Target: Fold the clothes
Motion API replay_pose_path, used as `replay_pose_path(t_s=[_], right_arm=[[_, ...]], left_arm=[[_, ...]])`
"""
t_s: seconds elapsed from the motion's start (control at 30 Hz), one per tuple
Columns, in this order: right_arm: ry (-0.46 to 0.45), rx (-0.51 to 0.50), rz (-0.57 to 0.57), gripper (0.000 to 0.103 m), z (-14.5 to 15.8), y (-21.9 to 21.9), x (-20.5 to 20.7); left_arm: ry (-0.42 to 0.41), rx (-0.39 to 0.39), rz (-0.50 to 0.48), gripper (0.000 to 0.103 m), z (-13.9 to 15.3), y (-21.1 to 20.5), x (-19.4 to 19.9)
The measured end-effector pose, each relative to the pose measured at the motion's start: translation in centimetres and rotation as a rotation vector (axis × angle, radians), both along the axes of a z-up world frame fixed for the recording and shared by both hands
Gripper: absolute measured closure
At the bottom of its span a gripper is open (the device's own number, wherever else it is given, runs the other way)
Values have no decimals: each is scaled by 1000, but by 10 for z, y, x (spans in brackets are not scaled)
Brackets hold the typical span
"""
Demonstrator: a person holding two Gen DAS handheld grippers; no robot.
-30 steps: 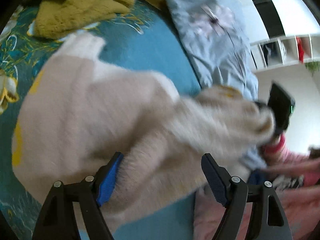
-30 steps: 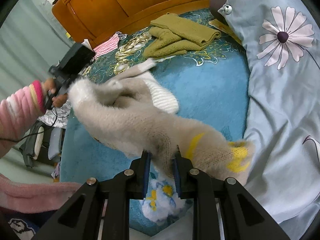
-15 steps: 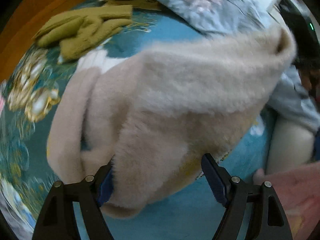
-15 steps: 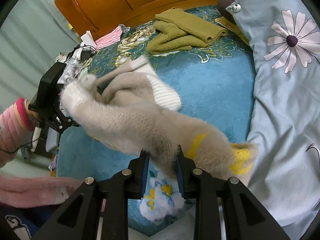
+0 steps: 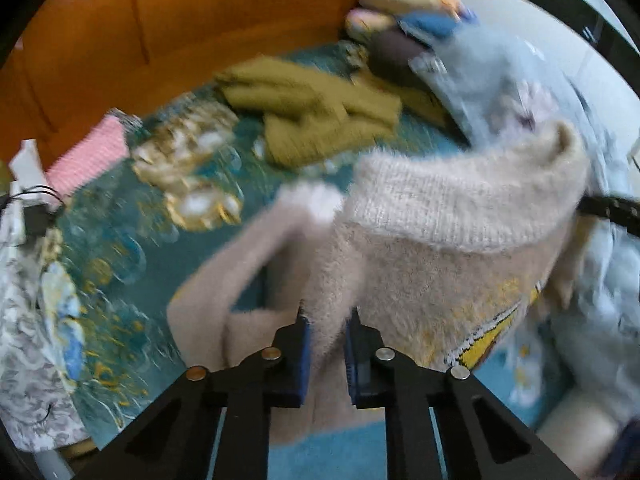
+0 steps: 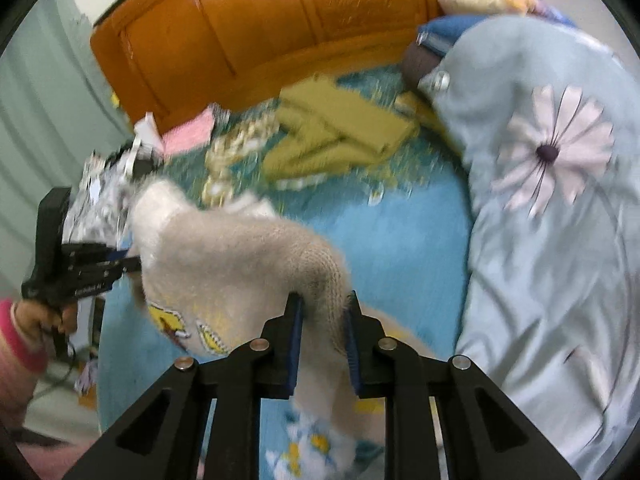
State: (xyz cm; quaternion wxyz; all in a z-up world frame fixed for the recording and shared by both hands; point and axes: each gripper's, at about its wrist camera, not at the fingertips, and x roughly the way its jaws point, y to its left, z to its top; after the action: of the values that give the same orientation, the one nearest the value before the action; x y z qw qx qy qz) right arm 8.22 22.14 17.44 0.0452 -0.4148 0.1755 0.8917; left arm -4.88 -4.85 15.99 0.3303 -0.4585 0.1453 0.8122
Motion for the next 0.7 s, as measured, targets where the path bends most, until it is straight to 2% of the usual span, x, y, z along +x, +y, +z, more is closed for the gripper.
replay_pose_path(t_s=[0.1, 0.17, 0.23, 0.3, 0.37, 0.43, 0.5, 0.6, 0.7], right_arm=[[76, 17, -34, 86, 30, 13, -2], [130, 49, -55, 96, 56, 19, -3], [193, 73, -69, 96, 84, 24, 1], [265, 83, -74, 101, 113, 25, 8], [321, 98, -59, 101, 139, 20, 17], [339, 116, -43, 101, 150, 15, 22], [334, 103, -31, 101, 148, 13, 27], [271, 44, -9, 101, 119, 15, 35], [185, -27, -8, 100, 80, 19, 39]], left_arm=[[110, 85, 47, 90, 48, 8, -8], [195, 145, 68, 90, 86, 8, -9], [274, 197, 64, 90, 125, 5, -3], [344, 242, 57, 91, 160, 3, 4], [386, 248, 28, 91, 180, 6, 17], [411, 228, 5, 91, 184, 11, 27], [403, 196, -8, 91, 176, 14, 32], [343, 150, -10, 91, 151, 11, 35], [250, 86, 16, 91, 112, -1, 35]])
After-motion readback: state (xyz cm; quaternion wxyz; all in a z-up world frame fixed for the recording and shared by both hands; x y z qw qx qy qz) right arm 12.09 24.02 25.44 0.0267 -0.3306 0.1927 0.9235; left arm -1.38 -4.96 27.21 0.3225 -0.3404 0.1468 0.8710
